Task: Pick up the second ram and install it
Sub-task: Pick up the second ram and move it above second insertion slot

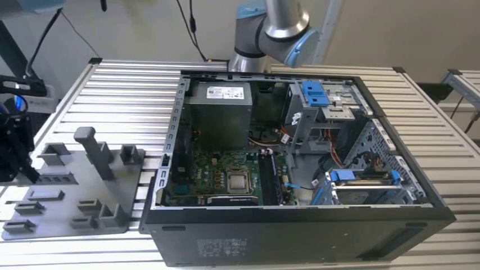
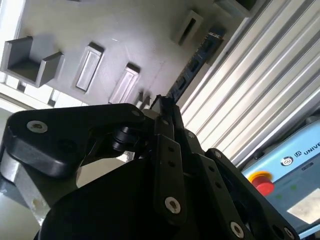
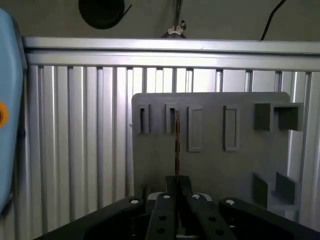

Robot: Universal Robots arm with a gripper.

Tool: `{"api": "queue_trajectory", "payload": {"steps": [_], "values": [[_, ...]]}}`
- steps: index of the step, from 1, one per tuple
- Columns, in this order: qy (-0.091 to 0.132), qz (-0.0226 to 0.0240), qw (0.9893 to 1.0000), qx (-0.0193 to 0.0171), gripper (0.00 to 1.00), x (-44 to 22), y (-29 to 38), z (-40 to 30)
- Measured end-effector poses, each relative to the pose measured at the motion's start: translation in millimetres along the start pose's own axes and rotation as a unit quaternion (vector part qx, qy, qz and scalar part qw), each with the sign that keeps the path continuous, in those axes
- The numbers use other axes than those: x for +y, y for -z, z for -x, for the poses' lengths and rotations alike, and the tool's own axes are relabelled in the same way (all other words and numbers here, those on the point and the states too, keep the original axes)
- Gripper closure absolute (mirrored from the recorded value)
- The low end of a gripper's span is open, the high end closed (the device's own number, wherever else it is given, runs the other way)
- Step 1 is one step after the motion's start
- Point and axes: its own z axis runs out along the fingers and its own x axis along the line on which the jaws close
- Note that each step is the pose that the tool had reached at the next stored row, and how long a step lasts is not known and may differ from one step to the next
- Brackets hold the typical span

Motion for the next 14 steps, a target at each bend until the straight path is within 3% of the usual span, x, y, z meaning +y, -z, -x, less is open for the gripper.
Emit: {"api": "queue_trajectory", "payload": {"steps": [14], "values": [[0.000, 0.0000, 1.0000, 0.0000, 0.86, -0.3, 36.2, -0.1]]}}
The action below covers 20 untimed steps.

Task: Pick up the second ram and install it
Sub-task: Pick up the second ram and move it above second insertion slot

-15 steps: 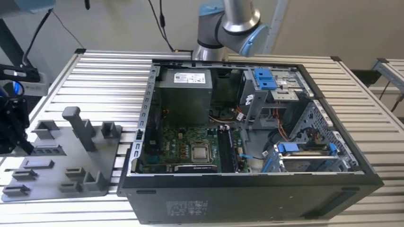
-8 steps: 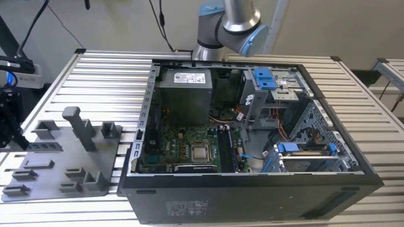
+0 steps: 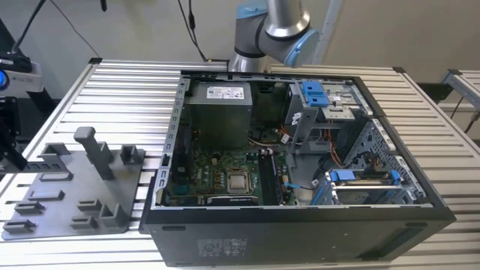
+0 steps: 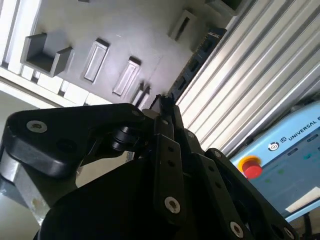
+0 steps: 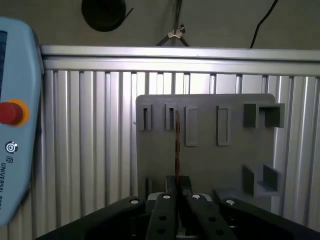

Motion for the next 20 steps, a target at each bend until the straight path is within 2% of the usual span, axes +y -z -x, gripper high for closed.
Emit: {"api": "queue_trajectory", "payload": {"steps": [20], "values": [[0.000, 0.0000, 1.0000, 0.0000, 0.86, -0.6, 56.9, -0.2]]}}
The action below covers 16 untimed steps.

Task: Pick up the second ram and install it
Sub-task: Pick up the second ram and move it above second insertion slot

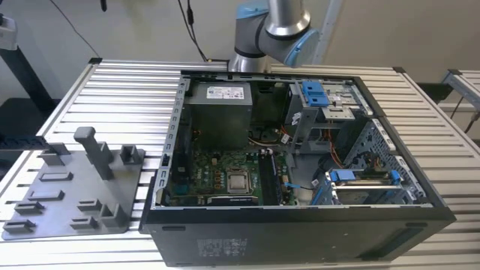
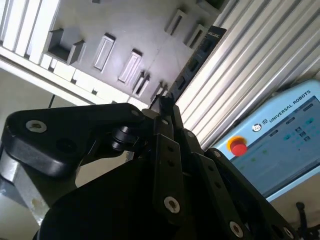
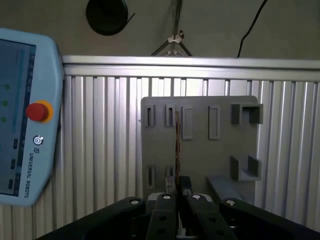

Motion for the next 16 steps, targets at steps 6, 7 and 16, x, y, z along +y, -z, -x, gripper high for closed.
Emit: {"api": "queue_trajectory", "payload": {"steps": [6, 7, 16], "values": [[0.000, 0.0001, 1.0000, 0.0000, 0.86, -0.2, 16.2, -0.1], [0.000, 0.0000, 1.0000, 0.0000, 0.86, -0.2, 18.6, -0.1], [0.000, -0.0001, 1.0000, -0.0001, 0.86, -0.3, 36.1, -0.1]]}}
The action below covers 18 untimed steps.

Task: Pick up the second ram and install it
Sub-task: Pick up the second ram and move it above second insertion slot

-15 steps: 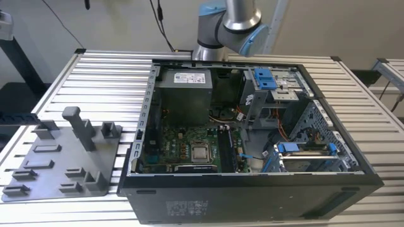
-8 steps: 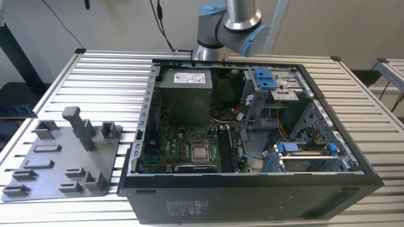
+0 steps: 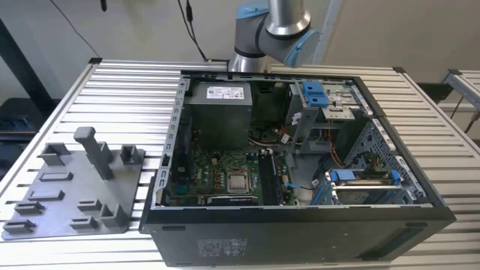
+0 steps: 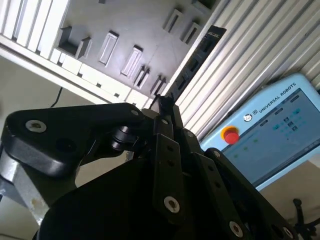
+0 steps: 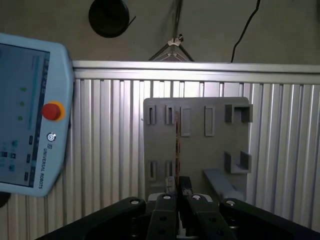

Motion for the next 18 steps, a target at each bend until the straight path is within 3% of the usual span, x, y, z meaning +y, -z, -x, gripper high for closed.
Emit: {"api": "queue_trajectory", "payload": {"steps": [6, 18], "values": [[0.000, 0.0001, 1.0000, 0.0001, 0.86, -0.9, 2.2, 0.0], [0.000, 0.0001, 1.0000, 0.0004, 0.86, -16.4, 2.0, 0.4]]}}
